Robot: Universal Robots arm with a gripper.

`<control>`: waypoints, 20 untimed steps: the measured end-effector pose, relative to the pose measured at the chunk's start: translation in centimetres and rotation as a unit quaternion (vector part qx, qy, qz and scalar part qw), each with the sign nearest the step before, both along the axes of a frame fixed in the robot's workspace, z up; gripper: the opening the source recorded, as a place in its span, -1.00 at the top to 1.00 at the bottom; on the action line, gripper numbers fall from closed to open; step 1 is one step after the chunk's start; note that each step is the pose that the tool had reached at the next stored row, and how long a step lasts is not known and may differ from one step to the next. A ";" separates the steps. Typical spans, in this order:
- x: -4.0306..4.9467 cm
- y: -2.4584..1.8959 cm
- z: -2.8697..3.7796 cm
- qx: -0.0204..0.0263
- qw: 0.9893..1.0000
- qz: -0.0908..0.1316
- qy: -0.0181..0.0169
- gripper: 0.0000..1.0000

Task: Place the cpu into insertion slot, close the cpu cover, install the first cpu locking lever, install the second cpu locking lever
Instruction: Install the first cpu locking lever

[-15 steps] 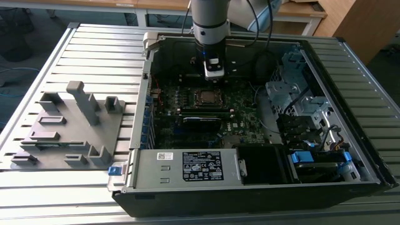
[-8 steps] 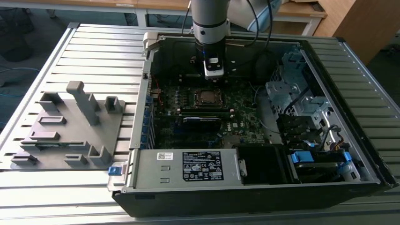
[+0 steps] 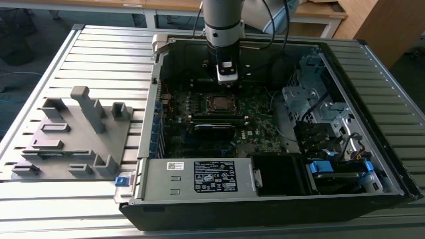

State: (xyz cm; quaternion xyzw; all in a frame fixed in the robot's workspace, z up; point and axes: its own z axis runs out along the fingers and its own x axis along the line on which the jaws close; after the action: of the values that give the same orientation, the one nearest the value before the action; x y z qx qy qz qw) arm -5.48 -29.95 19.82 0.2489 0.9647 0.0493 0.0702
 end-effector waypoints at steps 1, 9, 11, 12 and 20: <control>-0.01 0.00 0.00 0.000 1.000 0.000 0.000 0.80; -0.06 0.00 -0.03 0.001 1.000 0.000 -0.010 0.80; -0.07 0.00 -0.03 0.000 1.000 0.000 -0.010 0.80; -0.07 0.00 -0.03 0.000 1.000 0.000 -0.010 0.80; -0.08 -0.01 -0.25 -0.003 1.000 0.000 -0.010 0.80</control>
State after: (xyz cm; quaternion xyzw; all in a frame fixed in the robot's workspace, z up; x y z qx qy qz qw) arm -5.55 -29.95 19.57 0.2481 0.9642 0.0486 0.0806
